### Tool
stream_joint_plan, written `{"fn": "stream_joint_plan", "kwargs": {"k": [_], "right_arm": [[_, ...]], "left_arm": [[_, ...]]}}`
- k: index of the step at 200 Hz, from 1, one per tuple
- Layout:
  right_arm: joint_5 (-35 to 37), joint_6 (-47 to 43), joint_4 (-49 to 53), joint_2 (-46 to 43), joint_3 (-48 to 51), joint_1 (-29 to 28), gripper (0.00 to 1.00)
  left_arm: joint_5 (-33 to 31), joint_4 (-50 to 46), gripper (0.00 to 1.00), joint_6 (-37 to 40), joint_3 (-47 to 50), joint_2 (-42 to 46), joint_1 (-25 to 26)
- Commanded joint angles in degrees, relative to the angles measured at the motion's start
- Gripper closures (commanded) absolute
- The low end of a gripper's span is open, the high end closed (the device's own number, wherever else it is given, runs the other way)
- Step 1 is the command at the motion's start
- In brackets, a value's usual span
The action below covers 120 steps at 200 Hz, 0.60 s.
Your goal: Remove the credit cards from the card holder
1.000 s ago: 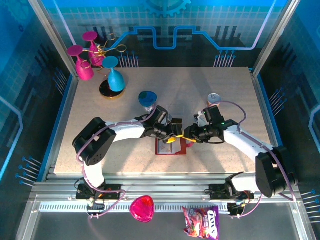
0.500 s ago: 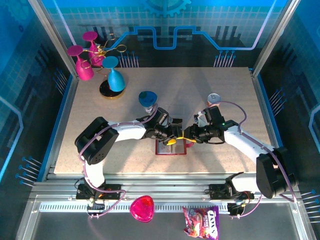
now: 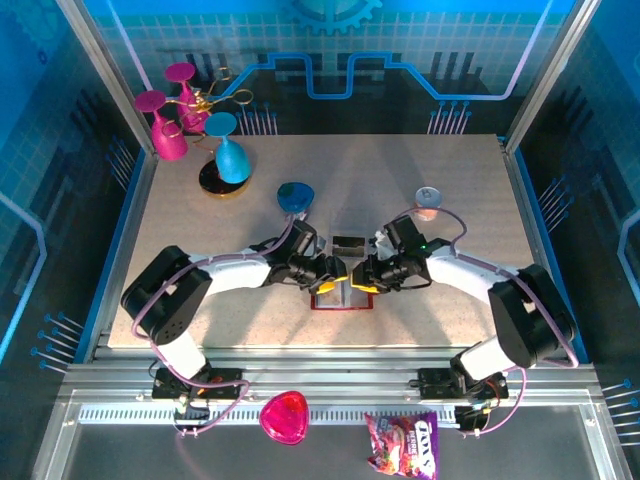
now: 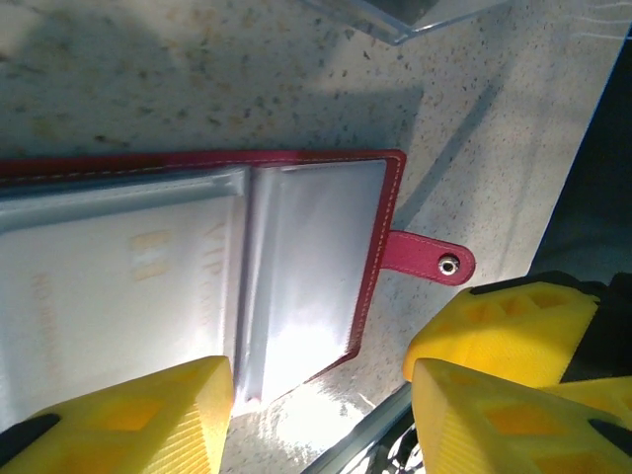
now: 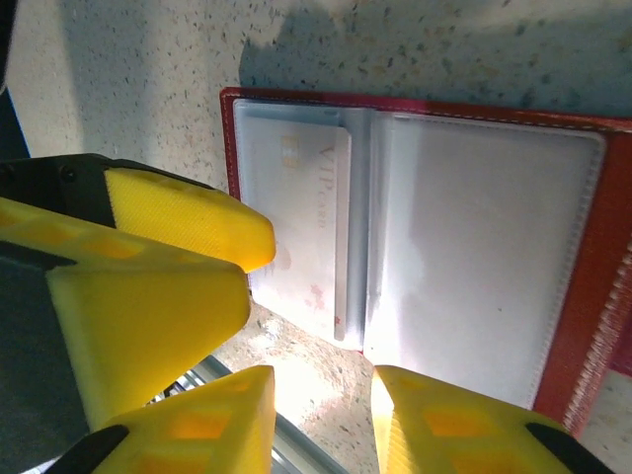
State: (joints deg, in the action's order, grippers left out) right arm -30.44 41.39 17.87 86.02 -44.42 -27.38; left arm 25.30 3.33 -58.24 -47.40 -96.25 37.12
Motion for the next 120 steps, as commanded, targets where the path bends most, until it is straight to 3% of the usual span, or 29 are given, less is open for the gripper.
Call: {"fn": "stream_joint_plan", "kwargs": {"k": [1, 62, 120], "right_arm": [[0.2, 1.6, -2.4, 2.3, -1.8, -1.9, 0.71], [0.1, 3.4, -6.7, 8.4, -3.0, -4.8, 0.77], [-0.4, 4.0, -8.1, 12.0, -4.3, -6.2, 0.79]], "left_arm": [[-1.5, 0.2, 0.52, 0.3, 2.7, 2.9, -0.9], [-1.7, 1.5, 0.7, 0.2, 6.9, 4.0, -1.9], [-1.8, 2.4, 0.8, 0.4, 8.9, 3.4, -2.6]]}}
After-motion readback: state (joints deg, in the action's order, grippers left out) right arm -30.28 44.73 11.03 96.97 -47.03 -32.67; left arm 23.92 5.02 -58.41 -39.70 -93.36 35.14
